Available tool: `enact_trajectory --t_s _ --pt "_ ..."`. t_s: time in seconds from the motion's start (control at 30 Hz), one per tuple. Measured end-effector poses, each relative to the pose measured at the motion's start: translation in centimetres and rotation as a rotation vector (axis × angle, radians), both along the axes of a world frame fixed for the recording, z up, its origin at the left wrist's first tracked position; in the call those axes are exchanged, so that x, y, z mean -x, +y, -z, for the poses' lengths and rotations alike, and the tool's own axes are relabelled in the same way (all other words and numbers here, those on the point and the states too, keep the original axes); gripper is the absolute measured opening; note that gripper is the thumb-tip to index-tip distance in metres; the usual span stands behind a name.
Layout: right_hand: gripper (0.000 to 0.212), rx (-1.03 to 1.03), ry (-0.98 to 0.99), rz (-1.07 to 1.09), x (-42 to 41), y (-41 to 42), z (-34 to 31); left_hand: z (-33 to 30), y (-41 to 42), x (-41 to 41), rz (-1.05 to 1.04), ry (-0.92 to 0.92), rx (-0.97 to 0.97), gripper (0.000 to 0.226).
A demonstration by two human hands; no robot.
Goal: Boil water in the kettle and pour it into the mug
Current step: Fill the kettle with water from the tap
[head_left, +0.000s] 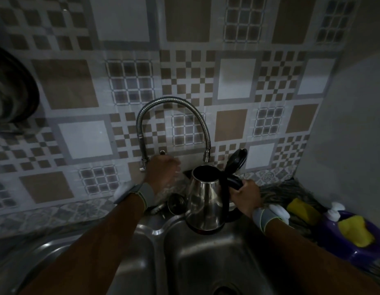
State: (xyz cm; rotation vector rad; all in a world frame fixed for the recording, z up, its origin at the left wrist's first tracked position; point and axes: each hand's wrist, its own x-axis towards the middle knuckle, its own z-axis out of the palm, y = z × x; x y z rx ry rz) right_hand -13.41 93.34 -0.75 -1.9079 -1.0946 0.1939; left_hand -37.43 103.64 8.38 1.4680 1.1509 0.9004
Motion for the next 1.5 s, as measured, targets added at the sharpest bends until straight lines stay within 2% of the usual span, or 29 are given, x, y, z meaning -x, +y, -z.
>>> enact_trajectory --t_s 0.2,0.27,0.33,0.43,0.6,1.2,1.5 --pt "0.033 -0.029 -0.003 0.01 0.0 0.2 0.0 -1.7 0.4 0.8 -0.054 -0.024 -0.195 0.02" --pt "0.033 -0.04 -0.023 0.004 0.0 0.3 0.0 -1.6 0.9 1.2 -0.075 0.032 -0.242 0.027" --pt "0.035 -0.058 -0.02 -0.008 -0.1 0.3 0.0 -1.5 1.4 1.5 -0.092 0.09 -0.265 0.023" --pt "0.032 -0.045 -0.053 -0.003 -0.1 0.3 0.2 -1.1 1.7 1.8 -0.105 0.06 -0.222 0.018" --pt "0.011 -0.025 -0.064 0.005 -0.1 0.5 0.3 -0.5 1.8 1.7 -0.157 0.05 -0.21 0.021" --pt "0.013 -0.033 -0.074 0.006 0.3 0.4 0.2 0.3 1.4 1.4 -0.186 -0.038 -0.211 0.016" --pt "0.013 -0.028 -0.094 0.02 0.3 0.6 0.3 0.6 1.4 1.7 -0.179 -0.002 -0.223 0.02"
